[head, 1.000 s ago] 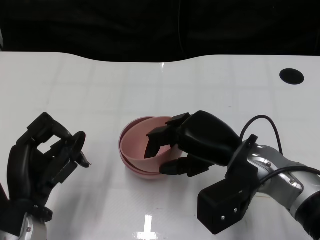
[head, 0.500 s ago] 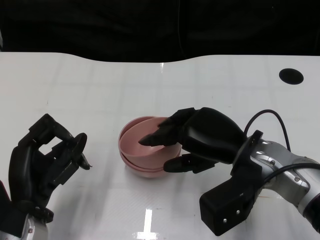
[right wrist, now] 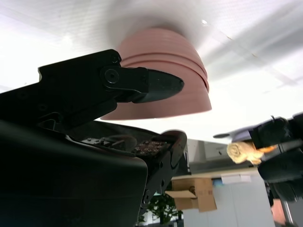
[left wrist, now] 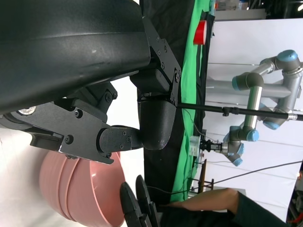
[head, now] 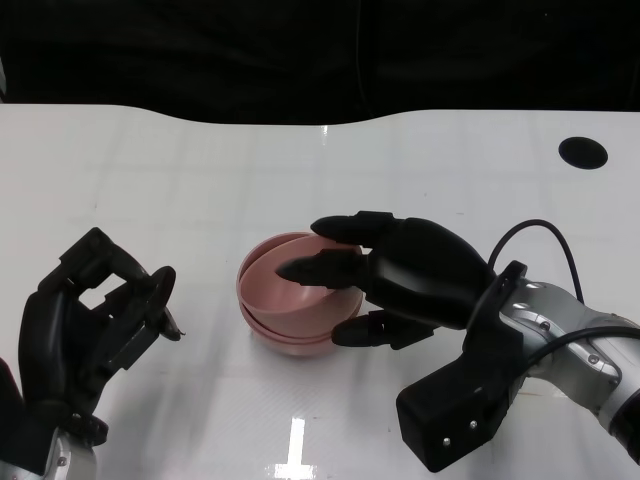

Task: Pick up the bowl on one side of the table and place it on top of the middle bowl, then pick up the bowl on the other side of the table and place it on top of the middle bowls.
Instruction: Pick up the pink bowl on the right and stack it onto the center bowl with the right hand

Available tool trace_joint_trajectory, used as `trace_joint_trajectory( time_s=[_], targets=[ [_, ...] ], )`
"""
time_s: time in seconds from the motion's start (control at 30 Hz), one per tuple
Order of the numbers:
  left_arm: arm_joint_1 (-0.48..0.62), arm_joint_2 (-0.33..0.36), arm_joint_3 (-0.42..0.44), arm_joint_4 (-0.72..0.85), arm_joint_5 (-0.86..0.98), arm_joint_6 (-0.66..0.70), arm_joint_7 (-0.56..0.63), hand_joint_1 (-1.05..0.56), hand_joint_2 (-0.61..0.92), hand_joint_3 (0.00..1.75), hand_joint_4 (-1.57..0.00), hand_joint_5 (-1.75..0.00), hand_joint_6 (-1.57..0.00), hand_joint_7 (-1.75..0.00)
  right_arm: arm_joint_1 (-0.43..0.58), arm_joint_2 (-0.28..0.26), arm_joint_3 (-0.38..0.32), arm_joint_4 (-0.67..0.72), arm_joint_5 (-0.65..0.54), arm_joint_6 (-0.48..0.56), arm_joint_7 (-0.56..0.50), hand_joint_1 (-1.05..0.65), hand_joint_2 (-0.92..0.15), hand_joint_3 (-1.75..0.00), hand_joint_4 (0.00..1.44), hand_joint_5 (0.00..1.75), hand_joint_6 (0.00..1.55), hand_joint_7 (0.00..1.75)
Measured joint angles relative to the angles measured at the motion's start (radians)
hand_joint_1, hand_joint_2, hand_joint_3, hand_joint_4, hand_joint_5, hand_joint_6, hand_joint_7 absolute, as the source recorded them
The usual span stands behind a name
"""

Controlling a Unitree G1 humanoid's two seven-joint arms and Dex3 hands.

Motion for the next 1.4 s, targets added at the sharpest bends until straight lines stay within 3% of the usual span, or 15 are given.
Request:
trace_joint_trajectory(
  time_s=[0.13, 0.37, 0.93, 1.4],
  targets=[
    [0.000, 0.000, 0.000, 0.000, 0.001, -0.001, 0.000, -0.11, 0.85, 0.41, -0.98, -1.75, -0.70, -1.75, 0.001, -0.005, 0.021, -0.001, -0.041, 0.018, -0.006, -0.95, -0.92, -0.82, 0.00, 0.00, 0.01, 0.00],
    [0.000, 0.000, 0.001, 0.000, 0.000, -0.001, 0.000, -0.11, 0.85, 0.41, -0.97, -1.75, -0.69, -1.75, 0.007, -0.005, 0.035, 0.019, -0.074, 0.031, -0.042, -1.01, -0.92, -0.95, 0.00, 0.00, 0.00, 0.00],
    [0.000, 0.000, 0.001, 0.005, -0.013, -0.005, -0.009, -0.11, 0.85, 0.40, -0.98, -1.75, -0.69, -1.75, 0.008, 0.000, 0.073, 0.150, -0.094, 0.042, -0.132, -1.01, -0.92, -1.03, 0.00, 0.00, 0.00, 0.00],
    [0.000, 0.000, 0.001, 0.005, -0.013, -0.007, -0.010, -0.10, 0.85, 0.40, -0.99, -1.75, -0.69, -1.75, 0.013, -0.001, 0.069, 0.167, -0.077, 0.002, -0.212, -0.99, -0.92, -1.02, 0.00, 0.00, 0.00, 0.00]
  ],
)
